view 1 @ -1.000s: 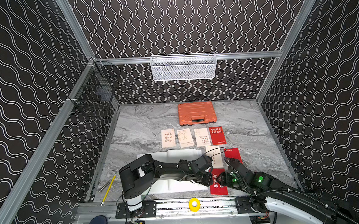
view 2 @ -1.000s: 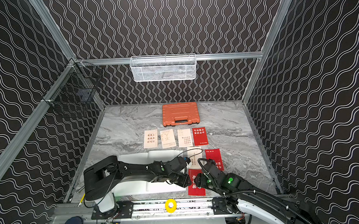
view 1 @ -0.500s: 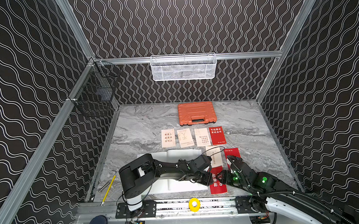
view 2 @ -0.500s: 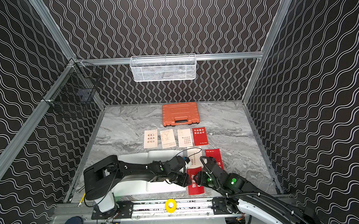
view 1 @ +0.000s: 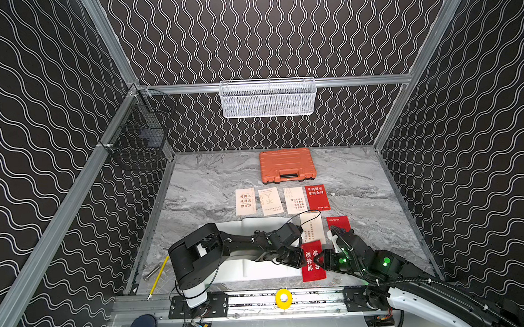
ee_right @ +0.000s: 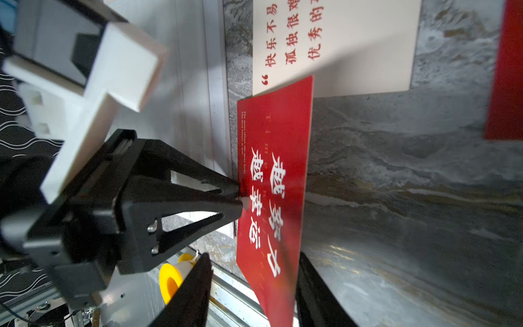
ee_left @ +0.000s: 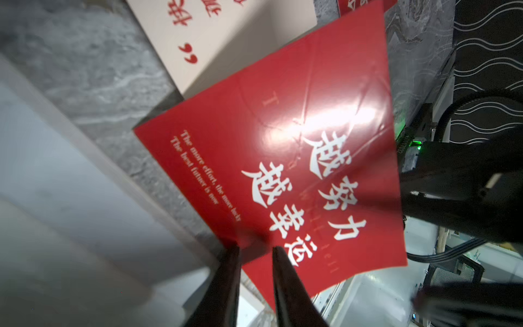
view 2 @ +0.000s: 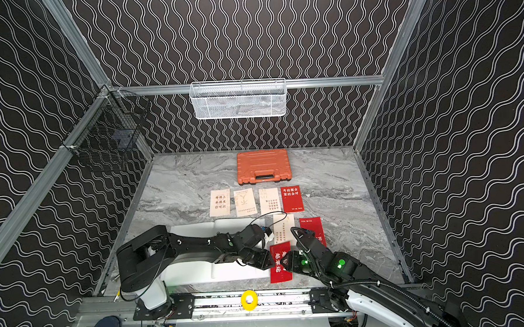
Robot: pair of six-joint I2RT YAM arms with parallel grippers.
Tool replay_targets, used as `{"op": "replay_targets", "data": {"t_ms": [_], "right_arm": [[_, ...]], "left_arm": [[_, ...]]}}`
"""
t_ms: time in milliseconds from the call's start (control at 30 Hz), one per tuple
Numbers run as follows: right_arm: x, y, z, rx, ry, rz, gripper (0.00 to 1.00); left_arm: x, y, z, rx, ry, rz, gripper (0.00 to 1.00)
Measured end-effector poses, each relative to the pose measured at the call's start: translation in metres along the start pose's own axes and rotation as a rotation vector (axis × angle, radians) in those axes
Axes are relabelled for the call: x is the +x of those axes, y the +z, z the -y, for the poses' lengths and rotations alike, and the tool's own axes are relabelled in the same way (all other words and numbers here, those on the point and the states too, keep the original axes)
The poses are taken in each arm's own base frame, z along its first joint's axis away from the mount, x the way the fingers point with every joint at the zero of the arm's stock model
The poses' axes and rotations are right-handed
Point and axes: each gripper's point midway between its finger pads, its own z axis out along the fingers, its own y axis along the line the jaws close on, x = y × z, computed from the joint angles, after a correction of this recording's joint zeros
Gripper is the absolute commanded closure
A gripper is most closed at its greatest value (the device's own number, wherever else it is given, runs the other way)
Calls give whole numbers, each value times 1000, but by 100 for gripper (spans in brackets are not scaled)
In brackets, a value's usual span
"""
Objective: Place the photos into the photo albums
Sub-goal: Pick up the photo at the center of the board.
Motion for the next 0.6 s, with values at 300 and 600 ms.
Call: {"op": "replay_targets", "data": {"t_ms": [300, 600], "right_arm": [[-2, 6, -9, -14, -31, -19, 74], [-14, -6, -19, -32, -49, 33, 100]], "left_arm": [[-1, 2, 3, 11, 14, -15, 74], [-8, -13, 16, 22, 45, -1, 58]]}}
